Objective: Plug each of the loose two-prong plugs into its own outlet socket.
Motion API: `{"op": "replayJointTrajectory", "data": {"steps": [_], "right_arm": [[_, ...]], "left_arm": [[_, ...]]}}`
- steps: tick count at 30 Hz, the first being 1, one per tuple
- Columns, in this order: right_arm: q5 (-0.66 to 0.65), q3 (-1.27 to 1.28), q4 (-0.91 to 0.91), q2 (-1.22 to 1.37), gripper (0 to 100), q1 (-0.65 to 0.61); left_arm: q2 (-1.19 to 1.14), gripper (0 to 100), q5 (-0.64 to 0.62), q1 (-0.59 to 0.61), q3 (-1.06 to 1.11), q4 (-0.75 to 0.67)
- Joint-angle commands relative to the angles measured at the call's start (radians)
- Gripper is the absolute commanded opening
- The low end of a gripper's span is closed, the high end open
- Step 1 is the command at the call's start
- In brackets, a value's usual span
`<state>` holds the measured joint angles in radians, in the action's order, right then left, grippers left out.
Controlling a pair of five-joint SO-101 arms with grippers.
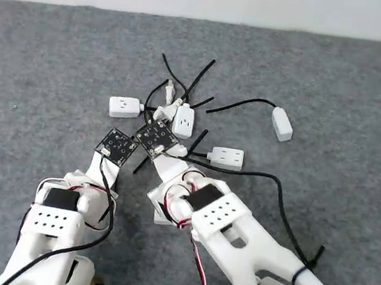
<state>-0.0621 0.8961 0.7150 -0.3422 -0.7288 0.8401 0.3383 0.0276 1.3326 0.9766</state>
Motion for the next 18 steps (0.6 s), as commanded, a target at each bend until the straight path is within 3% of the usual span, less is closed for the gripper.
{"op": "replayJointTrajectory", "data": {"steps": [1,6,10,18], "right_arm": [[0.003,-0.041,0.054,0.07,8.6,-0.019],[0.196,-0.157,0.159,0.11,28.0,-0.068],[0.267,-0.224,0.196,0.163,29.2,-0.102],[0.273,-0.348,0.249,0.381,29.2,-0.105]], "left_arm": [[0.02,2,-0.012,0.006,-0.018,-0.026],[0.021,2,-0.018,0.006,-0.019,-0.032],[0.021,2,-0.018,0.008,-0.019,-0.044],[0.021,2,-0.018,0.009,-0.019,-0.046]]}}
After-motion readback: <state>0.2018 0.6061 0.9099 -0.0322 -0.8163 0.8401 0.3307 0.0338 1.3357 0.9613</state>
